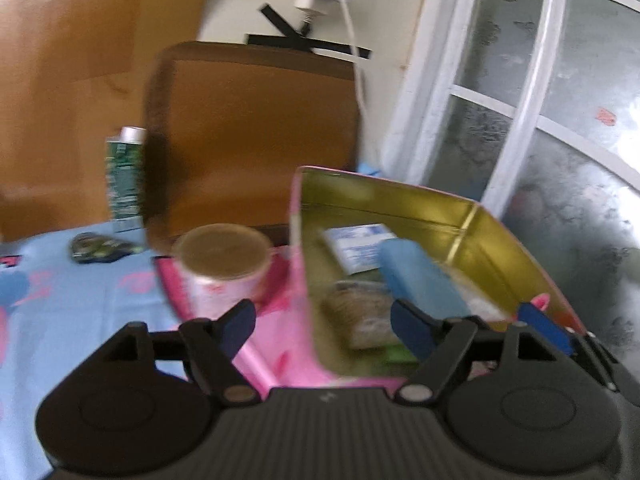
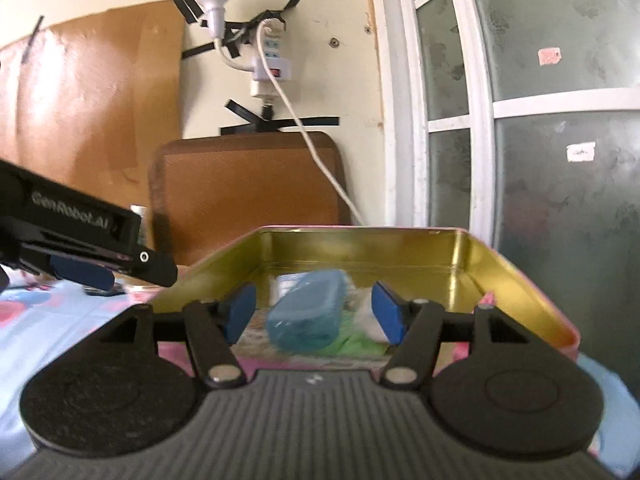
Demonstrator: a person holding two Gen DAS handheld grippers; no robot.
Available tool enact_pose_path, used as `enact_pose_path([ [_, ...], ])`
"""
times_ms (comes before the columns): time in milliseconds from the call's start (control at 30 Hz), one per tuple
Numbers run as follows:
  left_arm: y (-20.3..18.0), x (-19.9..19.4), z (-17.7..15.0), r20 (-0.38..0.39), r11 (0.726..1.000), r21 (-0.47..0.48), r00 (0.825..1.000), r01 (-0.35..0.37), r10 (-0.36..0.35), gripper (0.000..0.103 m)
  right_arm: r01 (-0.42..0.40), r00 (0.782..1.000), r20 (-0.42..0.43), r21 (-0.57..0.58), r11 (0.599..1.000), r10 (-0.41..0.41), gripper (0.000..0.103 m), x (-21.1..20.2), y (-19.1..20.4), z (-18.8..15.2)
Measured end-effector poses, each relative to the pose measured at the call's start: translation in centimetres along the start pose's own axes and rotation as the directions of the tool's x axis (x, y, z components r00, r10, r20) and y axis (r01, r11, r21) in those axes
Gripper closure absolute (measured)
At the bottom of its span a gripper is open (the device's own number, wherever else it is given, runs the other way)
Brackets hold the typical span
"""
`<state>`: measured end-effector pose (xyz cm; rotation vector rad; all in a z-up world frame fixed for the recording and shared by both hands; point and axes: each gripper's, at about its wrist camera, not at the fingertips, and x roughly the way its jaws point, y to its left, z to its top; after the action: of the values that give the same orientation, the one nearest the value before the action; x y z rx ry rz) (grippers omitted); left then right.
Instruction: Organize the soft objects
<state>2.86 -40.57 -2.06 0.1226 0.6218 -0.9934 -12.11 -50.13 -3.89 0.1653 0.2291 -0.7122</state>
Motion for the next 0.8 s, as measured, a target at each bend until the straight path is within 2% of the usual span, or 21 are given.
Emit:
enact_pose_path([
  [200,1.7,-3.2,-1.8,0.03,0.993,0.024,0.993,-0.112,0.111,0.022,-0.054,0.998,-0.017,0.068,0.996,0.056,0.036,-2.0,1.7,0.0],
  [367,4.4,-5.4,-3.4,0.022,0.984,-0.013,0.984,-0.175,0.175,0.021,-0.098,0.993,-0.052,0.106,0.989,0.104,0.035,-2.7,3.5,-0.5],
  [633,9.6,-8.0,-5.6,0.018,0.957,-0.064,0.958,-0.284,0.286,0.019,-0.18,0.972,-0.14,0.082,0.98,0.191,0.035,-2.3,7.5,-1.5],
  [800,12.4,-8.4,-6.7,0.0,0.943,-0.106,0.948,-0.317,0.319,0.019,-0.204,0.959,-0.185,0.064,0.977,0.213,0.035,-1.7,9.5,-2.1],
])
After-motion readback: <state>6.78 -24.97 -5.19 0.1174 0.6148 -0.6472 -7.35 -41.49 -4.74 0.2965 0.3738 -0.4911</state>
